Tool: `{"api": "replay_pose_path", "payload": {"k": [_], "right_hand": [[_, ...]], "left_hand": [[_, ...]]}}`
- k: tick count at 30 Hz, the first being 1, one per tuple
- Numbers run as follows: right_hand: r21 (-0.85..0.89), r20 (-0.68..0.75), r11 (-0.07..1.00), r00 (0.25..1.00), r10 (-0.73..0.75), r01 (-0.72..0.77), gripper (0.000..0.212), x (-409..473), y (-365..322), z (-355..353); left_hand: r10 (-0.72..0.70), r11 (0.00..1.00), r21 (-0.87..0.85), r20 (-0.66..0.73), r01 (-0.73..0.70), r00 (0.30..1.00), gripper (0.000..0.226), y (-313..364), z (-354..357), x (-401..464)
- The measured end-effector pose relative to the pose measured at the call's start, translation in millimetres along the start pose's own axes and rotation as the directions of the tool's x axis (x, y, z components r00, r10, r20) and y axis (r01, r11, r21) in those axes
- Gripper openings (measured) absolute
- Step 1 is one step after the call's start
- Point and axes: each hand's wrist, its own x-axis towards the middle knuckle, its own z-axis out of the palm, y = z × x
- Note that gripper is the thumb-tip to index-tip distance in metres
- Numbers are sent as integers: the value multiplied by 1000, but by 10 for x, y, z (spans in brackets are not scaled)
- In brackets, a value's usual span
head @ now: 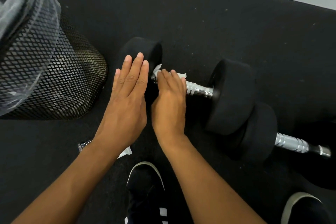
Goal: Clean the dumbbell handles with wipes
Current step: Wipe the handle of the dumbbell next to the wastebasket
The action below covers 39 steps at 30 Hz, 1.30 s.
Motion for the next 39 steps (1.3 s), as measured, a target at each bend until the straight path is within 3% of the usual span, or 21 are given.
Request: {"api": "replay_pose_path", "payload": {"k": [6, 8, 9, 10, 11, 12, 13, 14, 16, 19, 24, 27, 30, 33, 35, 36, 38, 39], "right_hand": [[105, -141, 994, 990, -24, 39, 46, -212, 160, -47], [252, -133, 961, 980, 148, -111, 48, -451, 57, -88], [372, -83, 875, 928, 363, -309, 47, -568, -5, -112], [549, 4, 657, 787, 617, -517, 44, -646, -30, -114], [729, 157, 273, 542, 826, -627, 42, -664, -24, -119], [816, 372, -158, 295, 880, -556, 39, -636, -2, -132], [807, 548, -461, 178, 817, -368, 36, -573, 24, -166], [772, 635, -609, 175, 752, -184, 31, -484, 41, -209], [730, 653, -683, 277, 705, 19, 28, -267, 51, -282], [730, 603, -674, 357, 714, 115, 34, 54, 39, -335], [864, 475, -502, 288, 832, 25, 26, 235, -46, -306], [866, 475, -500, 281, 834, 18, 24, 178, -93, -344], [864, 484, -504, 255, 837, 16, 37, 117, -139, -420], [895, 437, -446, 238, 867, -18, 38, -4, -273, -493], [949, 311, -277, 311, 898, -150, 33, -137, -381, -563], [969, 200, -122, 388, 900, -216, 32, -185, -425, -614], [897, -143, 352, 577, 804, -268, 32, -206, -447, -705], [761, -321, 607, 680, 660, -230, 36, -179, -398, -712]], "left_hand": [[26, 1000, 8, -2, -26, 1000, 69, -17, -16, 6], [29, 1000, 8, -2, -29, 1000, 69, -24, -16, 6], [24, 1000, 6, -3, -24, 1000, 69, -23, -18, 4], [20, 1000, 4, -5, -20, 1000, 70, -20, -18, 5], [17, 1000, 2, -7, -17, 1000, 70, -11, -19, 7], [15, 1000, 0, -9, -15, 1000, 70, -4, -20, 9], [14, 1000, 0, -7, -14, 1000, 70, 2, -23, 9], [13, 1000, 1, -3, -13, 1000, 70, 4, -29, 7], [16, 1000, 5, 0, -16, 1000, 70, 1, -34, 14], [19, 1000, 8, 6, -19, 1000, 71, -4, -34, 7], [21, 1000, 8, 6, -21, 1000, 71, -20, -25, 18], [21, 1000, 8, 9, -21, 1000, 71, -21, -21, 19], [28, 1000, 14, 12, -28, 1000, 72, -36, -20, 8], [26, 1000, 17, 5, -26, 1000, 71, -27, -18, -5], [27, 1000, 16, 9, -27, 1000, 71, -30, -20, -4], [27, 999, 17, 8, -27, 1000, 71, -31, -19, -2], [27, 1000, 16, 1, -27, 1000, 72, -34, -18, 3], [28, 1000, 12, -1, -28, 1000, 72, -35, -16, 2]]}}
